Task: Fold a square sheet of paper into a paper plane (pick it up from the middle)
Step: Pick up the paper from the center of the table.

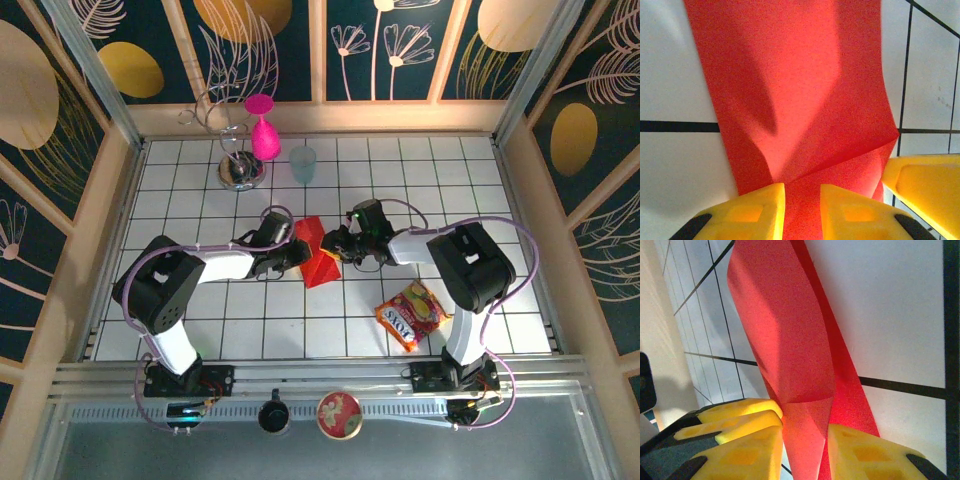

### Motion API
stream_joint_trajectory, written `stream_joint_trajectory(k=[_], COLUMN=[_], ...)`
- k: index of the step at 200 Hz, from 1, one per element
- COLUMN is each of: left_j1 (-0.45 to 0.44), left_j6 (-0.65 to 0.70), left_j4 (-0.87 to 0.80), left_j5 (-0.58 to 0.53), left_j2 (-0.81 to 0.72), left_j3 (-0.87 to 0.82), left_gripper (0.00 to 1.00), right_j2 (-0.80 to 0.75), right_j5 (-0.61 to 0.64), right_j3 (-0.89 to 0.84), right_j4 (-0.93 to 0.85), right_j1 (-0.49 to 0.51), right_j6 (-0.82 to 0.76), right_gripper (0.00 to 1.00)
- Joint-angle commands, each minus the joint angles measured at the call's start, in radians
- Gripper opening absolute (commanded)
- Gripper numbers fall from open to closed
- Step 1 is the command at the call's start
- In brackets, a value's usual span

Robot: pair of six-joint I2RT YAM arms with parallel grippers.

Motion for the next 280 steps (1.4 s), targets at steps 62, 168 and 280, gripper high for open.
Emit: stream_joint_trajectory(k=[62, 168, 280], left_j1=[0.013, 0.02, 0.022], left_j6=[-0.054, -0.086, -0.078], left_j4=[0.026, 0.09, 0.091], left_j5=[-0.026, 0.019, 0.024], left_j2=[-0.031, -0.031, -0.075], left_j3=[-0.051, -0.085, -0.084], left_gripper=[0.24, 0.24, 0.24], right_j2=[0.003, 0.064, 0.067], right_j5=[0.011, -0.011, -0.039], right_j3=[-0.021, 0.041, 0.02], right_j4=[-0.006, -0.029, 0.094], right_j1=[0.011, 0.035, 0.04], right_j6=[0.026, 0.012, 0.048], right_gripper=[0.34, 0.28, 0.16])
